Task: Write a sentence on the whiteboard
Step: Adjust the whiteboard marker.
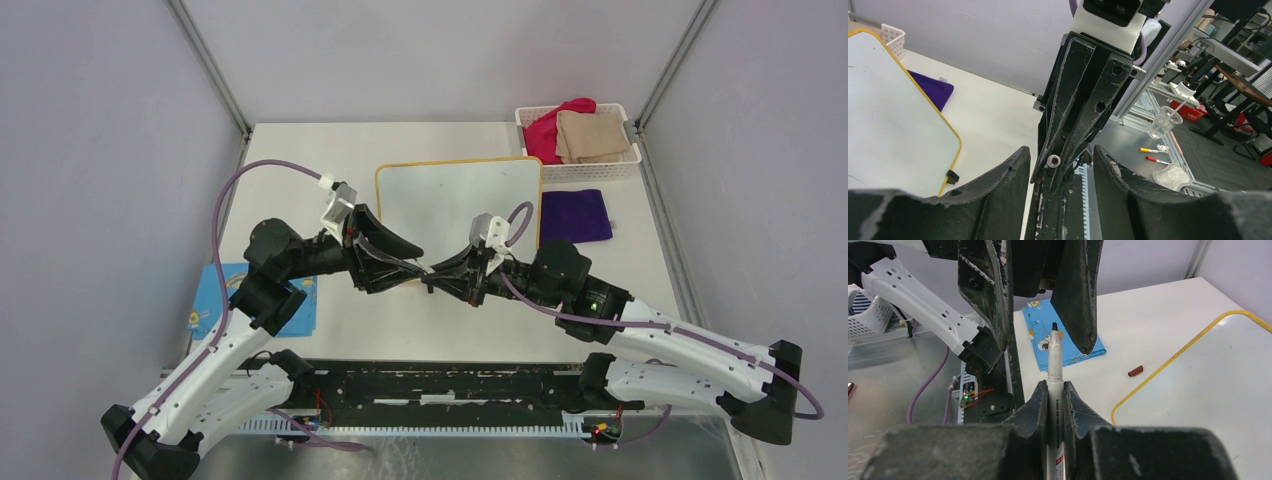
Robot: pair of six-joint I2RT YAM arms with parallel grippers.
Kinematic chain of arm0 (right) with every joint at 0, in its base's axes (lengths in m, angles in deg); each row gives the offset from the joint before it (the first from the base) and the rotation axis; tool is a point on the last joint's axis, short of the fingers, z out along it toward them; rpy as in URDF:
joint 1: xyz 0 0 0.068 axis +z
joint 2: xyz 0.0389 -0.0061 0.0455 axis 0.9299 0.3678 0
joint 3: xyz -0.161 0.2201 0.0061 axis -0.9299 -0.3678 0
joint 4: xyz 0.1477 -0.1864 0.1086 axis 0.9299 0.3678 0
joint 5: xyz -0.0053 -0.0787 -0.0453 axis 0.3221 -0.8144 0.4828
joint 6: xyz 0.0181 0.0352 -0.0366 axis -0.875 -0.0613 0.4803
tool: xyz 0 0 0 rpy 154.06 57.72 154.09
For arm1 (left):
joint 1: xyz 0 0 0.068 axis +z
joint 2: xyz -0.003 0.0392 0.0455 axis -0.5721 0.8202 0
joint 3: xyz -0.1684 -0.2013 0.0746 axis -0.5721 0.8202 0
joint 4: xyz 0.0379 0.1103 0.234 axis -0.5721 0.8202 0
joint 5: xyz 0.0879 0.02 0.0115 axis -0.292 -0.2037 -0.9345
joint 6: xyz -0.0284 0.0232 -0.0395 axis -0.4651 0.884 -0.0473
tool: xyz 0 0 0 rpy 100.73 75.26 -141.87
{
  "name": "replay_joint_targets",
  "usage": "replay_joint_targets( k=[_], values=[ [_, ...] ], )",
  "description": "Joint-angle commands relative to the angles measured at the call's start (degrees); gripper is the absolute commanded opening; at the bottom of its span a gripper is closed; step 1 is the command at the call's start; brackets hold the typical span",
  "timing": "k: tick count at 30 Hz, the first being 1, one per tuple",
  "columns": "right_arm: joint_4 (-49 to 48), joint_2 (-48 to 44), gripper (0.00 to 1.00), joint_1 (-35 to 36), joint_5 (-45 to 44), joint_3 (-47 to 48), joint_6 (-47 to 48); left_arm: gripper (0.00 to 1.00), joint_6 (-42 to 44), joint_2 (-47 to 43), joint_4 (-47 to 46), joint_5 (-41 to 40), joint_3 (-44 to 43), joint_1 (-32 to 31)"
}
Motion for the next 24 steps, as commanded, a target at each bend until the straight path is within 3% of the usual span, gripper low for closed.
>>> replay_joint_targets(
  k=[1, 10, 19, 24],
  values=[
    [-4.59, -0.34, 0.00, 0.03, 0.60, 2.24, -1.22, 0.53, -1.91, -0.59, -1.22, 1.69, 0.14, -0.47],
    [-7.12, 0.60, 0.00, 0.09, 1.35, 2.20, -2.44, 0.40, -3.24, -0.72, -3.86, 1.49, 1.34, -1.15],
    [-8.00, 1.15, 0.00, 0.04, 2.54, 2.24, -3.33, 0.36, -3.29, -0.98, -4.44, 1.11, 1.38, -1.55],
    [-8.08, 1.09, 0.00, 0.05, 2.50, 2.07, -3.36, 0.25, -3.34, -0.81, -4.80, 1.09, 1.46, -1.81]
  ],
)
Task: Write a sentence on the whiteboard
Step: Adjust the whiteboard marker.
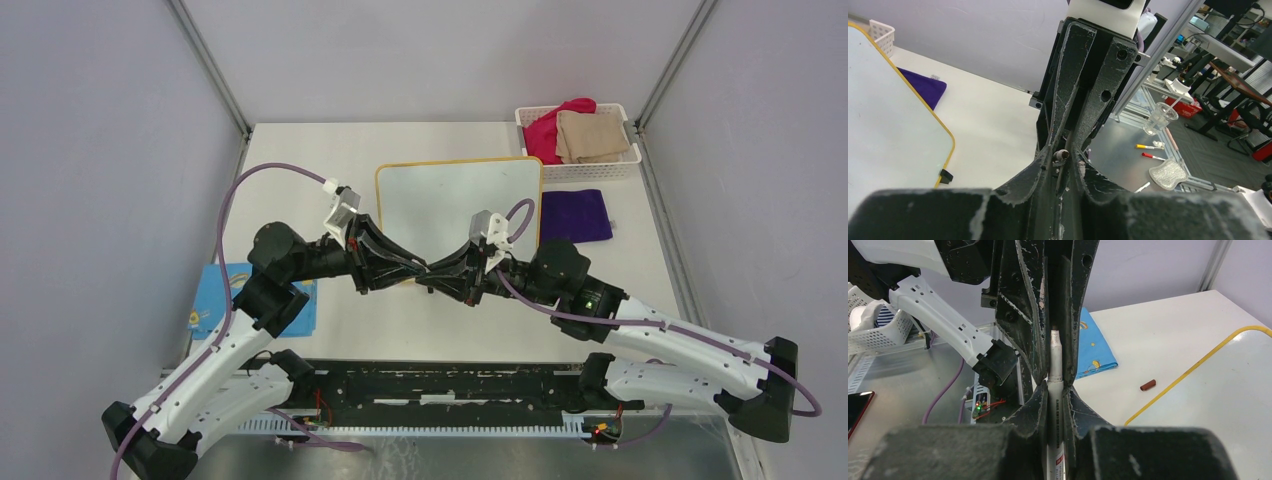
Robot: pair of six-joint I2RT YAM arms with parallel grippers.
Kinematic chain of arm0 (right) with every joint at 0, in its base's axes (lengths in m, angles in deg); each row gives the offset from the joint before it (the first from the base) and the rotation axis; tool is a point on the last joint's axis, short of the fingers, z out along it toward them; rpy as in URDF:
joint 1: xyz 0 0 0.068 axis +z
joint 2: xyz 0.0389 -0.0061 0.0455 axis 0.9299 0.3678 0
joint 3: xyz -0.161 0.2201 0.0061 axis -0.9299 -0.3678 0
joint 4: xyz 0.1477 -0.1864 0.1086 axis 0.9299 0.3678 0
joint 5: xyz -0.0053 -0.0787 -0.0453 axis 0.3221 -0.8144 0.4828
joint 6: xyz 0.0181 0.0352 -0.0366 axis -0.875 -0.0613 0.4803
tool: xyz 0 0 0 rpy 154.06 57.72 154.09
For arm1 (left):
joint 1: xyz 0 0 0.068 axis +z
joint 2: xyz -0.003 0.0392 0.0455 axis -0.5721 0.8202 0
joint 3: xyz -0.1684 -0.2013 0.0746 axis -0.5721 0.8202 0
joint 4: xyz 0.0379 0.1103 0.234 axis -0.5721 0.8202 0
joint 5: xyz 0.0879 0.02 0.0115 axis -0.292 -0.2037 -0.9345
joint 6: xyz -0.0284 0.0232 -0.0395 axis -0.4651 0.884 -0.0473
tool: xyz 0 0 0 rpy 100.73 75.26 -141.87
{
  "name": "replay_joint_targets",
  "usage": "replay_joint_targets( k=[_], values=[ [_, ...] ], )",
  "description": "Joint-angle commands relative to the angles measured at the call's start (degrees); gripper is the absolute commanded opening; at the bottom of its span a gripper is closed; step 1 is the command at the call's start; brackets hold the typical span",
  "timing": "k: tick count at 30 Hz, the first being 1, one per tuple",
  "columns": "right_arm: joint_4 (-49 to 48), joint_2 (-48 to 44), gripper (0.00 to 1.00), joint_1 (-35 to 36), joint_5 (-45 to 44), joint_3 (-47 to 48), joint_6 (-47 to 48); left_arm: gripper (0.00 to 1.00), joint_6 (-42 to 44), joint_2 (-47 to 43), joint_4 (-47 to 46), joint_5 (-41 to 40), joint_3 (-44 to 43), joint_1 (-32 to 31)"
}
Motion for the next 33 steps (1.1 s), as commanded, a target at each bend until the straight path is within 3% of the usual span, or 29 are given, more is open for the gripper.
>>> replay_joint_targets(
  k=[1, 7, 11, 16, 18, 23, 29, 33],
  values=[
    [-3.52, -0.20, 0.00, 0.00, 0.49, 2.00, -0.72, 0.22, -2.99, -0.62, -3.10, 1.12, -0.24, -0.53],
    [-3.58, -0.38, 0.00, 0.01, 0.66, 1.65, -0.74, 0.02, -2.90, -0.51, -3.10, 1.05, -0.14, -0.84],
    [-3.97, -0.93, 0.03, 0.04, 0.77, 0.83, -0.79, 0.02, -2.98, -0.90, -3.18, -0.53, -0.09, -0.90],
    [-5.19, -3.49, 0.44, 0.05, -1.30, -1.28, -1.74, 0.02, -3.57, -2.65, -3.45, -6.02, 0.21, -0.88],
    [-5.43, -4.45, 0.54, 0.05, -2.27, -1.92, -2.27, 0.02, -4.26, -3.24, -4.05, -7.84, 0.14, -0.88],
    [-5.98, -6.35, 0.66, 0.09, -5.51, -3.35, -3.72, 0.02, -7.46, -4.57, -6.69, -12.38, 0.33, -0.88],
    [-7.75, -7.20, 0.65, -0.17, -7.77, -4.60, -5.94, 0.02, -11.30, -5.56, -10.36, -13.59, 0.88, -0.89],
    [-9.19, -7.35, 0.53, -0.47, -8.51, -4.79, -6.73, 0.02, -11.82, -5.63, -10.74, -12.79, 0.96, -0.88]
  ],
)
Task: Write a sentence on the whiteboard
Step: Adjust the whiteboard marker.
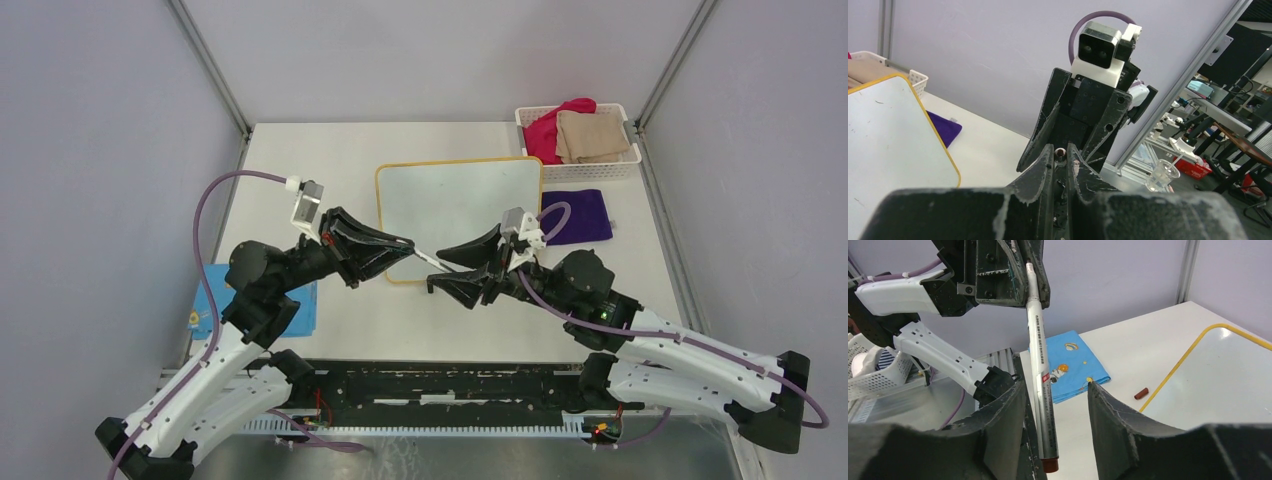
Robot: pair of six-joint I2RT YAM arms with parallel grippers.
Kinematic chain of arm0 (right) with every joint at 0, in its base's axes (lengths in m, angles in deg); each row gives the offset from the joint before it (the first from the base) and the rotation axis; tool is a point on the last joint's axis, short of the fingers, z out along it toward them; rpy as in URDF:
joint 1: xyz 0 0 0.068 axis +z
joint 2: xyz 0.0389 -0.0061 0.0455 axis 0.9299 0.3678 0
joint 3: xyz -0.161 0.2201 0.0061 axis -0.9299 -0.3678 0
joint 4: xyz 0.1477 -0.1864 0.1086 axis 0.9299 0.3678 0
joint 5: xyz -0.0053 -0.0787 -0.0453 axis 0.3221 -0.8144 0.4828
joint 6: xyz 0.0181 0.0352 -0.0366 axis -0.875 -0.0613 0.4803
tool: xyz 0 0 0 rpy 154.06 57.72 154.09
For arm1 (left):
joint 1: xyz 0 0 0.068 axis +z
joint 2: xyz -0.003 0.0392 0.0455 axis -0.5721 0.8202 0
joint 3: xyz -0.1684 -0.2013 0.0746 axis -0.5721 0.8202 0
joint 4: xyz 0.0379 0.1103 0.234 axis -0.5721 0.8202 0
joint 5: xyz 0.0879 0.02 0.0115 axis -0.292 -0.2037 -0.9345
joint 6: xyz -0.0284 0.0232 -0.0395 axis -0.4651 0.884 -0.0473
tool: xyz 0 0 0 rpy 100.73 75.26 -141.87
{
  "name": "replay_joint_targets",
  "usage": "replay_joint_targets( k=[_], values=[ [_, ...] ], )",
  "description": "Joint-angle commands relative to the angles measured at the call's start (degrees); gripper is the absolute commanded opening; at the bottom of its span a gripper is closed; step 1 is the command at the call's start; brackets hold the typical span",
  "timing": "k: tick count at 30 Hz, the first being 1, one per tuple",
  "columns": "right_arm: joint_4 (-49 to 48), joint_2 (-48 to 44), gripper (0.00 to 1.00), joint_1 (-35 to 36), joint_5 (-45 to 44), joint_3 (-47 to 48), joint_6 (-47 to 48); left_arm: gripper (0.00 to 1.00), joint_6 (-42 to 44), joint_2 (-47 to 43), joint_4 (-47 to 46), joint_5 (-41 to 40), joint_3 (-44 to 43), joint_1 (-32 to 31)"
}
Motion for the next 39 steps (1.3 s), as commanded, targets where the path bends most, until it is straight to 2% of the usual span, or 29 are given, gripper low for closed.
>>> replay_joint_targets(
  k=[1, 4, 6, 10, 13, 16, 21, 29, 32, 35, 38, 39],
  values=[
    [-4.93, -0.92, 0.51, -0.41, -1.99, -0.09, -2.05, 0.02, -3.43, -0.55, -4.01, 0.03, -0.02, -0.27],
    [-5.56, -0.68, 0.47, -0.47, -1.45, 0.00, -2.33, 0.02, -3.47, -0.55, -4.01, 0.86, -0.07, -0.27],
    [-5.99, -0.44, 0.41, -0.50, -0.92, 0.17, -2.48, 0.02, -3.39, -0.56, -4.01, 1.40, 0.03, -0.29],
    [-5.96, 0.06, 0.22, -0.50, 0.64, 0.68, -2.35, 0.02, -3.30, -0.57, -4.01, 2.33, 0.15, -0.27],
    [-5.12, 0.30, 0.07, -0.50, 1.73, 1.13, -1.69, 0.15, -3.46, -0.55, -4.08, 2.29, 0.03, -0.27],
    [-4.12, 0.29, 0.00, -0.52, 2.26, 1.47, -1.04, 0.26, -4.09, -0.48, -5.11, 2.92, -0.26, -0.31],
    [-4.07, 0.43, 0.00, -0.50, 2.86, 1.49, -0.94, 0.33, -5.43, 0.01, -7.00, 4.64, -0.46, -0.27],
    [-4.11, 1.13, 0.00, -0.49, 3.56, 1.66, -1.03, 0.34, -5.81, 0.67, -7.52, 6.27, -0.30, -0.27],
    [-4.13, 1.42, 0.00, -0.51, 4.01, 1.84, -1.15, 0.25, -5.82, 0.78, -7.70, 6.44, -0.22, -0.27],
    [-4.10, 1.39, 0.00, -0.60, 4.07, 1.84, -1.12, 0.03, -5.63, 0.37, -7.70, 5.42, -0.07, -0.27],
    [-3.81, 0.81, 0.02, -0.56, 3.57, 1.89, -1.30, 0.02, -5.52, -0.11, -7.35, 3.79, -0.10, -0.28],
    [-3.74, 0.36, 0.12, -0.58, 3.37, 1.80, -1.34, 0.02, -5.37, -0.50, -7.02, 2.58, -0.23, -0.27]
  ],
)
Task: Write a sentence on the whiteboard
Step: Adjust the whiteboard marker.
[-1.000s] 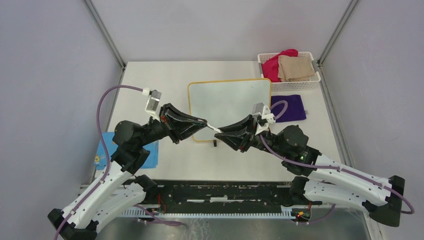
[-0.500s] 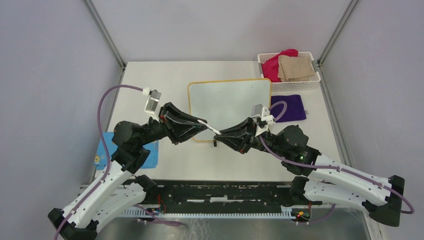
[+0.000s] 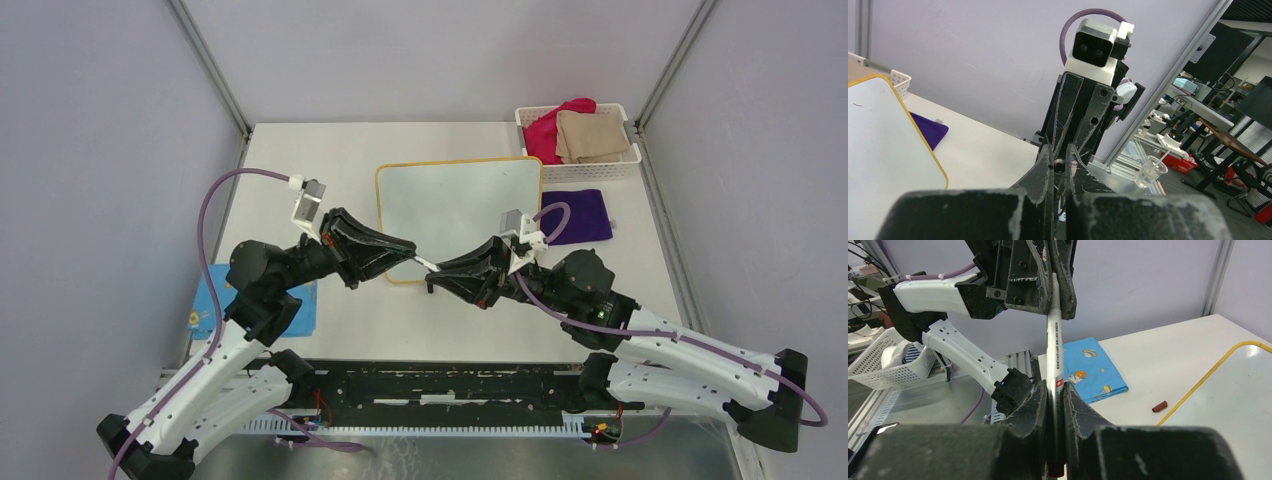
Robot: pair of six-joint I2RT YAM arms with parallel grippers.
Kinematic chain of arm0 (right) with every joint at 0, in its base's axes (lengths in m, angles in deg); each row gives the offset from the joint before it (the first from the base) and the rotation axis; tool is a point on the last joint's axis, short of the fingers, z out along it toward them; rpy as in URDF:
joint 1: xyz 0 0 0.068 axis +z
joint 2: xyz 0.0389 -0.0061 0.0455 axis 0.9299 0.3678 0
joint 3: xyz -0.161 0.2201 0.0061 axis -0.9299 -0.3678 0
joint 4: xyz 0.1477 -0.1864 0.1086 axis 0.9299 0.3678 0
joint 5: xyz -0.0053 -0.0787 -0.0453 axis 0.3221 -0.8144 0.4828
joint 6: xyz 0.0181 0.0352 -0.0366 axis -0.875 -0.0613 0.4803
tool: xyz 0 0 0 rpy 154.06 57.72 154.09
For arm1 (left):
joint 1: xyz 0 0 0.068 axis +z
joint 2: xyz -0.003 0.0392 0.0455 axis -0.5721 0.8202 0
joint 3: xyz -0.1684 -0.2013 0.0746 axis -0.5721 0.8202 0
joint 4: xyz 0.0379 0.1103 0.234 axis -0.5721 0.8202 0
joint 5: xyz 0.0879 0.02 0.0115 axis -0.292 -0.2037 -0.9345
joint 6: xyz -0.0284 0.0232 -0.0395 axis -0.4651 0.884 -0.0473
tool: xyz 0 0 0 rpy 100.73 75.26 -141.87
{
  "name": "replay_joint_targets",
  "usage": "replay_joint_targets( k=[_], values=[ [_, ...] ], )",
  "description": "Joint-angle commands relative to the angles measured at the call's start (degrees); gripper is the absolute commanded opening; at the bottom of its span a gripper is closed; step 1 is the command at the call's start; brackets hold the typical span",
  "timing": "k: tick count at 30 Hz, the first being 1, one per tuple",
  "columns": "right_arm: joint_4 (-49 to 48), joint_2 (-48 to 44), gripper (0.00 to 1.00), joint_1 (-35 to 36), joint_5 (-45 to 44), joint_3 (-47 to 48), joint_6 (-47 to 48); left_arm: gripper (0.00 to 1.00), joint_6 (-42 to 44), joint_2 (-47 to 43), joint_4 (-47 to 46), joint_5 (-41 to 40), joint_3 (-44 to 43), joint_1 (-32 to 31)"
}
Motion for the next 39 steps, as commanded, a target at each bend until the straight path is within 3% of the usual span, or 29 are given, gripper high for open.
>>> replay_joint_targets(
  k=[1, 4, 9, 20, 27, 31, 39],
  values=[
    [-0.46, -1.05, 0.23, -0.24, -1.72, 1.80, 0.15, 0.02, -2.10, -1.95, -2.86, -1.93, -0.59, -0.31],
    [-0.23, -2.65, 0.48, -0.28, -4.00, 1.84, 0.28, 0.02, -1.32, -3.52, -0.27, -8.04, -1.19, -0.31],
    [0.84, -4.35, 0.63, -0.47, -10.70, 4.44, -0.07, 0.02, -1.76, -4.76, 0.41, -18.60, -3.61, -0.31],
    [-0.31, 4.40, 0.60, -1.82, -9.97, 17.77, -0.71, 0.02, -3.62, -1.30, -3.53, -34.74, -13.14, -0.36],
    [-14.13, 11.05, 0.63, -5.28, -0.20, 22.62, -12.46, 0.02, -11.17, 2.78, -11.83, -34.27, -14.51, -0.31],
    [-24.10, 16.69, 0.74, -8.98, 7.49, 25.89, -23.46, 0.02, -13.18, 4.75, -13.60, -32.88, -16.51, -0.31],
    [-28.36, 23.25, 0.74, -10.75, 10.98, 32.99, -30.70, 0.02, -14.27, 6.30, -14.54, -32.40, -17.88, -0.32]
  ],
)
